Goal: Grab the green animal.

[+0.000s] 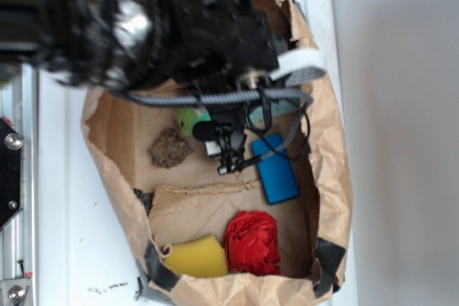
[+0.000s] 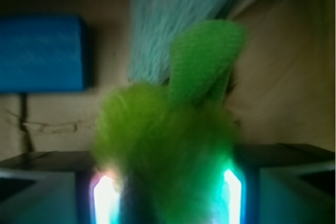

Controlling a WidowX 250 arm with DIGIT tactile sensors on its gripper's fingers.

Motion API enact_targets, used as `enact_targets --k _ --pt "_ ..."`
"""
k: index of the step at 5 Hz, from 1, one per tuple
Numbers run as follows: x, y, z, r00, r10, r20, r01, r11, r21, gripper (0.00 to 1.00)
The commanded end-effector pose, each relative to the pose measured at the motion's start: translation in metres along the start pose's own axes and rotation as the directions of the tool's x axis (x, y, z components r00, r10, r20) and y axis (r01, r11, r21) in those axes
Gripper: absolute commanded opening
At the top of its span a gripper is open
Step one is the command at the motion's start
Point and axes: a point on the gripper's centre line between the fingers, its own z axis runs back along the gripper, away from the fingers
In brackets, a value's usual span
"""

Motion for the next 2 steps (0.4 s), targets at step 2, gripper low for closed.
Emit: enact_targets --k 2 --pt "-0.025 -0.012 0.093 1.0 -0.002 -0.028 -0.001 0.995 -0.098 0.0"
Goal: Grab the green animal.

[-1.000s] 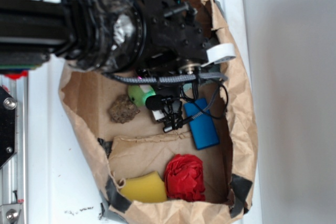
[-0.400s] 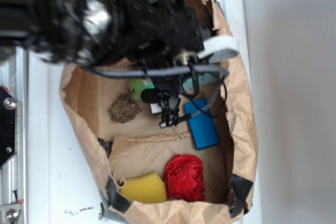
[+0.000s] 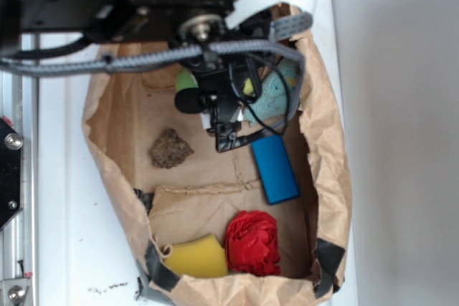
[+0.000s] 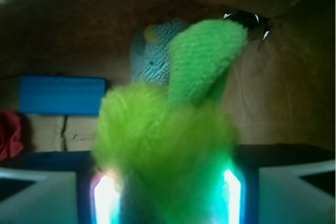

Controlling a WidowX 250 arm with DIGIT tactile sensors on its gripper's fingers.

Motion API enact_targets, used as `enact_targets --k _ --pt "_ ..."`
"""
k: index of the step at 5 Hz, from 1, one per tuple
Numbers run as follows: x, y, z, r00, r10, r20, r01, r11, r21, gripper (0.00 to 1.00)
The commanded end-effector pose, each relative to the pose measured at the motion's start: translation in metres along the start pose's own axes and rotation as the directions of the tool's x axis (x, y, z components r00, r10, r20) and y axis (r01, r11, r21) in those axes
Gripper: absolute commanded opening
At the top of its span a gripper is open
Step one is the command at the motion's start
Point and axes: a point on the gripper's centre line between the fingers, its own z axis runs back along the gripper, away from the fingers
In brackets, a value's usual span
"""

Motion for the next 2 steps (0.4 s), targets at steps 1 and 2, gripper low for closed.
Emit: enact_targets --k 1,2 --pt "-0.029 -0.024 0.0561 0.992 -0.015 -0.127 0.001 0.994 -0.109 0.0" --pt "-0.0374 -0.0335 0.0585 0.988 -0.077 -0.132 0.065 0.994 -0.091 0.0"
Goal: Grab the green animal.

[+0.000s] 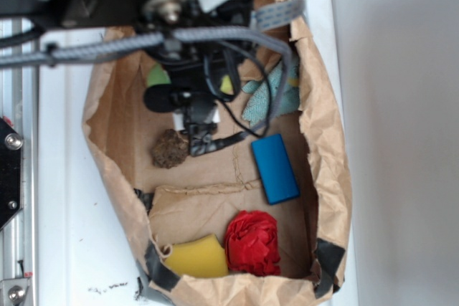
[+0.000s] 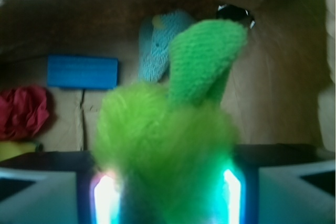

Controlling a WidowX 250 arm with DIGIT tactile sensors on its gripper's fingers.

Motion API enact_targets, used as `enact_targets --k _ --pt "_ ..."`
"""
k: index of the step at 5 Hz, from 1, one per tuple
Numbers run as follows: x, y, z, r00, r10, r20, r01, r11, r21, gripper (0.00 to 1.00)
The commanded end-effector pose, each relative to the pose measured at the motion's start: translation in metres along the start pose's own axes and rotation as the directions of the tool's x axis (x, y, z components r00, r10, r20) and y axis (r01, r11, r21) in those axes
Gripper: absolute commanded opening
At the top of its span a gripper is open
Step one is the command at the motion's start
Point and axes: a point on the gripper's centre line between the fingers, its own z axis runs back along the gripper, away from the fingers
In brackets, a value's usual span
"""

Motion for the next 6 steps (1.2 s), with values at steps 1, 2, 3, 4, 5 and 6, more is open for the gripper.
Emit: enact_targets --k 1,2,3,4,5,6 --pt "-0.023 -0.036 0.03 0.997 -0.058 -0.059 0.057 0.998 -0.032 0.0" --pt "-0.019 -0.054 0.034 0.997 -0.05 -0.06 0.05 0.999 -0.009 0.0" --pt "-0.01 -0.069 0.036 0.998 -0.042 -0.042 0.041 0.999 -0.019 0.0" --pt "0.016 -0.085 0.031 0.999 0.0 -0.033 -0.001 1.0 -0.016 0.0" --pt "0.043 -0.079 0.022 0.999 0.044 -0.015 -0.045 0.999 -0.025 0.0" --pt "0.053 -0.061 0.024 0.998 0.052 -0.02 -0.054 0.996 -0.072 0.0"
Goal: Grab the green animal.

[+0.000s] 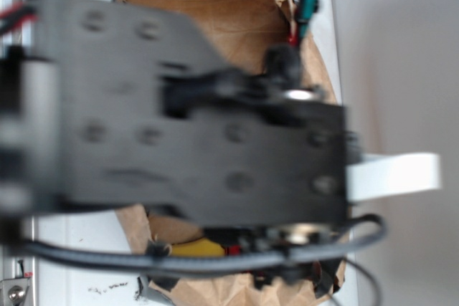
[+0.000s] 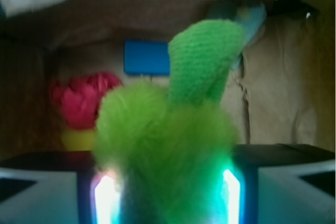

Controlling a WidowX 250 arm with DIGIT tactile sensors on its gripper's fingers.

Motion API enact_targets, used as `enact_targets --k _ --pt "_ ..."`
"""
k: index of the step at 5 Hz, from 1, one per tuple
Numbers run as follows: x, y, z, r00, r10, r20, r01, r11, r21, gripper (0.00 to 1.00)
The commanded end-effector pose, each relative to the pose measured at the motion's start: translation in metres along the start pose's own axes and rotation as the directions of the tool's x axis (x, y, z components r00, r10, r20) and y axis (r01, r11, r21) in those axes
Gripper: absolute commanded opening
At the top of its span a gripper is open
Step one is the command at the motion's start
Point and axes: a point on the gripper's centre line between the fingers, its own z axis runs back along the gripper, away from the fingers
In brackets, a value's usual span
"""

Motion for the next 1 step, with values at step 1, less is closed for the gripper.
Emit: enact_targets --k 1 --pt "0.0162 0.0295 0.029 0.997 -0.001 0.077 0.006 0.998 -0.064 0.0"
